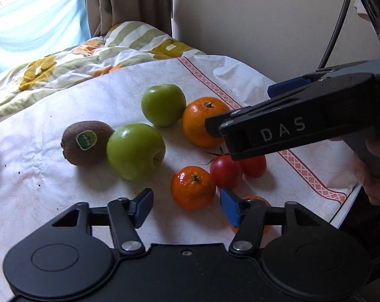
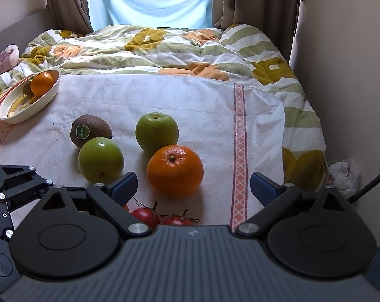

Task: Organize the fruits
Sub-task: 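Move both tools back to the fruits and reach for a tangerine and orange, then grasp a tangerine with the left tool while the right tool grasps an orange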

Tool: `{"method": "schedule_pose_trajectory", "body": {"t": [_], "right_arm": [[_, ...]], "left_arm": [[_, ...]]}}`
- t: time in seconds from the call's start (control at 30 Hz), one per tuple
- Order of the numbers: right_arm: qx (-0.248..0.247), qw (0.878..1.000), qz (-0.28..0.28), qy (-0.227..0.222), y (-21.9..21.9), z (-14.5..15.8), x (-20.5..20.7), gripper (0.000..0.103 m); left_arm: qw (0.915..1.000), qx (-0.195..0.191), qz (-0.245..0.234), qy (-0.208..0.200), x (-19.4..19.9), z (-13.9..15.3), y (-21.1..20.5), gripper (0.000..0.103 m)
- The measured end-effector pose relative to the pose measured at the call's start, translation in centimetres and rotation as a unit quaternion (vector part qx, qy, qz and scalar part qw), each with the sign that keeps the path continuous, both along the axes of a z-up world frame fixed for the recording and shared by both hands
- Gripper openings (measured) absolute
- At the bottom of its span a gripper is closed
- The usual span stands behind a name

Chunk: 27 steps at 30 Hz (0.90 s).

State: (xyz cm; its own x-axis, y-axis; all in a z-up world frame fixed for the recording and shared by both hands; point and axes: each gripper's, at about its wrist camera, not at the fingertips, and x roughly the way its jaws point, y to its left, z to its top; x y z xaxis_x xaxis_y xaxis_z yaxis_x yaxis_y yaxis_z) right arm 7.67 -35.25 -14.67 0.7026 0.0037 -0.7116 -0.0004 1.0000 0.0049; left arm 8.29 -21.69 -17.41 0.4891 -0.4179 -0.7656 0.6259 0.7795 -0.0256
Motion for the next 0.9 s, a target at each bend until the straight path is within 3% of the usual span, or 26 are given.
{"method": "schedule_pose_trajectory", "body": {"t": [0.03,0.2,0.4,0.9], "right_arm": [[-0.002,1.0,0.002,0.0,0.0,0.0,0.1,0.103],[-0.003,1.0,0.011,0.008,0.2,-0.4,0.7,0.101],[-0.002,1.0,0.021,0.012,0.5,-1.0,1.2,0.101],[0.012,0.999,0.035,0.025,0.9,-2.6,3.4,0.087]], "left_arm": [[1.0,-0.001,-0.002,0.001,0.0,-0.1,-0.1,0.053],[0.9999,-0.001,-0.012,0.0,0.1,-0.3,-0.5,0.045],[0.9999,-0.004,-0.013,-0.003,0.0,-0.4,-0.4,0.044],[0.9999,-0.002,0.013,0.0,0.0,-0.1,0.7,0.043]]}}
